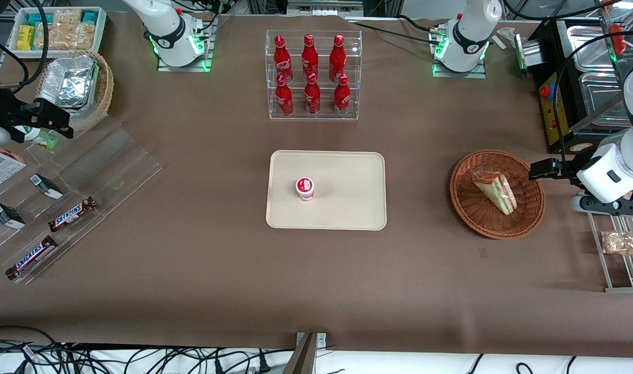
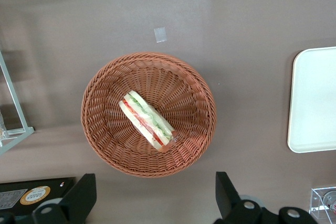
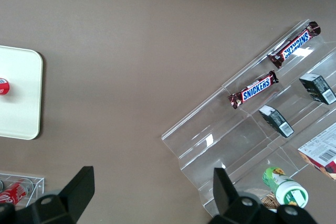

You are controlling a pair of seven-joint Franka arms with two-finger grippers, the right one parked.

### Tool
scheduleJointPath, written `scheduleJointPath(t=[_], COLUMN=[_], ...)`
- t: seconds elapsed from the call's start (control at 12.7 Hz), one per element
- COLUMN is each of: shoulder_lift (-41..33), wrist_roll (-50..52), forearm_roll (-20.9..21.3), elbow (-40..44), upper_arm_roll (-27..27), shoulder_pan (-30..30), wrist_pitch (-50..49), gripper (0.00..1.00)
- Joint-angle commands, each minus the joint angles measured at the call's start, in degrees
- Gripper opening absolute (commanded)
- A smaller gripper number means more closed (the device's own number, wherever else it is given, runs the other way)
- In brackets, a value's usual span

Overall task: Place sandwich from basket to tray
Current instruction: 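Move the left gripper over the wrapped sandwich in the wicker basket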

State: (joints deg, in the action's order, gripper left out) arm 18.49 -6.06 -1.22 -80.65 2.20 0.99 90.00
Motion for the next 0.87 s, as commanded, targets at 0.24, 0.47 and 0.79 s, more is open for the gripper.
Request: scheduleJointPath(t=[0.24, 0.47, 0.79], shoulder_lift=[1.0, 1.0, 2.4], wrist_roll=[-0.1, 1.4, 29.9], forearm_roll=[1.6, 2.8, 4.2], elbow=[2.1, 1.9, -0.4], upper_arm_roll=[0.1, 0.2, 0.2], shoulder_pan=[0.4, -0.1, 0.1], wrist_pitch=[-0.8, -0.8, 1.7], gripper=[1.00, 1.00, 1.00])
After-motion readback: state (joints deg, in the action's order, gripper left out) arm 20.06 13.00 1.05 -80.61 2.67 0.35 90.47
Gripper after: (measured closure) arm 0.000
